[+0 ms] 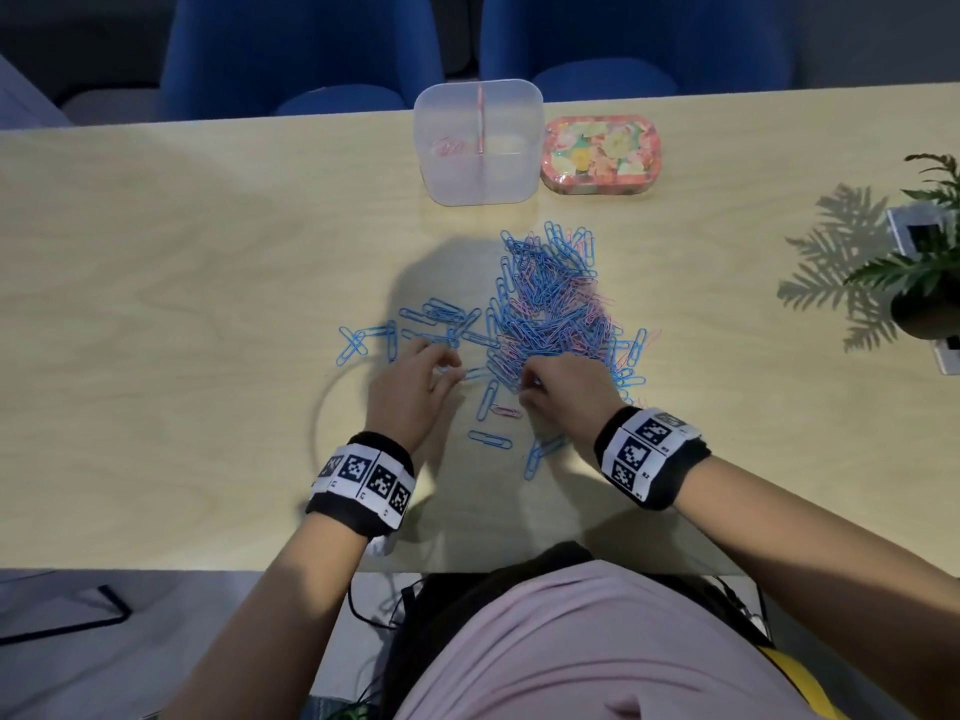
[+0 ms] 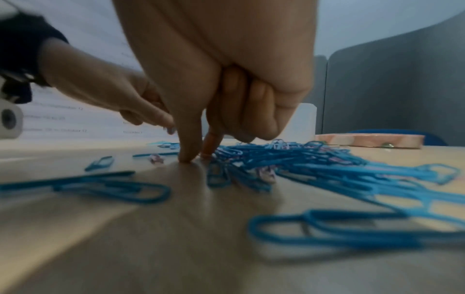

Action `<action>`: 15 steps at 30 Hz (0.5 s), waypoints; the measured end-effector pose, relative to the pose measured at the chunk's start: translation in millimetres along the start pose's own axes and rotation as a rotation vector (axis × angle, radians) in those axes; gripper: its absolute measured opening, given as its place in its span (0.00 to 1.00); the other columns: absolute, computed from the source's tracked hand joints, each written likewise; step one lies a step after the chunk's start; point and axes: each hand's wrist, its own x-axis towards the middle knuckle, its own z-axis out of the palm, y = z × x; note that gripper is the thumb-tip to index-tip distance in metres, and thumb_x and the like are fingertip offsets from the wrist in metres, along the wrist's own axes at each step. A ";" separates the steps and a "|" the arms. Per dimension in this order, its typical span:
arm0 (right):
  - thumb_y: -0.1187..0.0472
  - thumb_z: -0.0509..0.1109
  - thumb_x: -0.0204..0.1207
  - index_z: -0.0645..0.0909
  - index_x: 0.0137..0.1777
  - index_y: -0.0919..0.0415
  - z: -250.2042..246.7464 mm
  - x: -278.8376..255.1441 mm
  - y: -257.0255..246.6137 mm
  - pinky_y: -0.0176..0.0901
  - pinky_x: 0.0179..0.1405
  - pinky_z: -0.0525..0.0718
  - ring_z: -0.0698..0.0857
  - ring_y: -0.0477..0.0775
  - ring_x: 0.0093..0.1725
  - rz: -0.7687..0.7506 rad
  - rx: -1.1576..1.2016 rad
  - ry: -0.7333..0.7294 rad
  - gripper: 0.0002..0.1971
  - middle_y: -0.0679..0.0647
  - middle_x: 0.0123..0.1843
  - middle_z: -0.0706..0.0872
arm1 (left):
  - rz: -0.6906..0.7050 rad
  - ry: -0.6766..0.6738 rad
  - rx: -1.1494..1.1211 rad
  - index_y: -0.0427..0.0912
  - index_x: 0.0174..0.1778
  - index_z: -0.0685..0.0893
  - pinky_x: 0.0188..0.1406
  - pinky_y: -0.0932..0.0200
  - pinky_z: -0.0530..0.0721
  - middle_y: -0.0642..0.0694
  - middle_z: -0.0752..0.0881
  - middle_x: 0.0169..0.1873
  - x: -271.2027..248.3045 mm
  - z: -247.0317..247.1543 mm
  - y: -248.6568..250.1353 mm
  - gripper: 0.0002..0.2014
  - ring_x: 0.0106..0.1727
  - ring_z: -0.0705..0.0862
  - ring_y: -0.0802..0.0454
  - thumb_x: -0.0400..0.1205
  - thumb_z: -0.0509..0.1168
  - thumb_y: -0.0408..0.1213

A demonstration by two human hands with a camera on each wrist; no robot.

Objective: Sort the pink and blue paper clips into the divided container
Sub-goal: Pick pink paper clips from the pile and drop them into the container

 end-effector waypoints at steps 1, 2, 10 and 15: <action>0.55 0.63 0.78 0.81 0.52 0.57 0.9 1.1 -0.5 0.48 0.48 0.78 0.84 0.61 0.54 0.012 -0.009 -0.007 0.09 0.56 0.51 0.87 | 0.015 0.001 0.059 0.47 0.54 0.83 0.39 0.60 0.71 0.49 0.81 0.52 0.4 -1.1 0.1 0.10 0.48 0.83 0.51 0.79 0.66 0.45; 0.57 0.61 0.79 0.80 0.52 0.58 2.4 1.6 -0.4 0.48 0.48 0.78 0.84 0.62 0.53 0.012 -0.041 -0.015 0.09 0.57 0.51 0.87 | 0.047 -0.018 0.090 0.47 0.56 0.83 0.38 0.61 0.72 0.48 0.80 0.53 0.1 -0.9 1.4 0.12 0.47 0.84 0.51 0.79 0.67 0.46; 0.70 0.62 0.77 0.73 0.32 0.59 -5.9 -12.1 37.5 0.32 0.22 0.67 0.73 0.39 0.20 0.154 0.715 0.092 0.12 0.48 0.23 0.76 | 0.235 -0.331 0.256 0.46 0.50 0.81 0.39 0.52 0.74 0.47 0.78 0.54 -0.8 28.6 22.2 0.10 0.47 0.84 0.43 0.79 0.64 0.48; 0.75 0.50 0.81 0.71 0.37 0.58 -30.4 -38.7 78.3 0.24 0.12 0.60 0.65 0.42 0.10 0.408 1.194 0.257 0.16 0.48 0.15 0.75 | 0.268 -0.360 0.214 0.42 0.49 0.79 0.41 0.49 0.76 0.45 0.79 0.52 0.6 32.4 19.3 0.12 0.46 0.83 0.43 0.82 0.61 0.47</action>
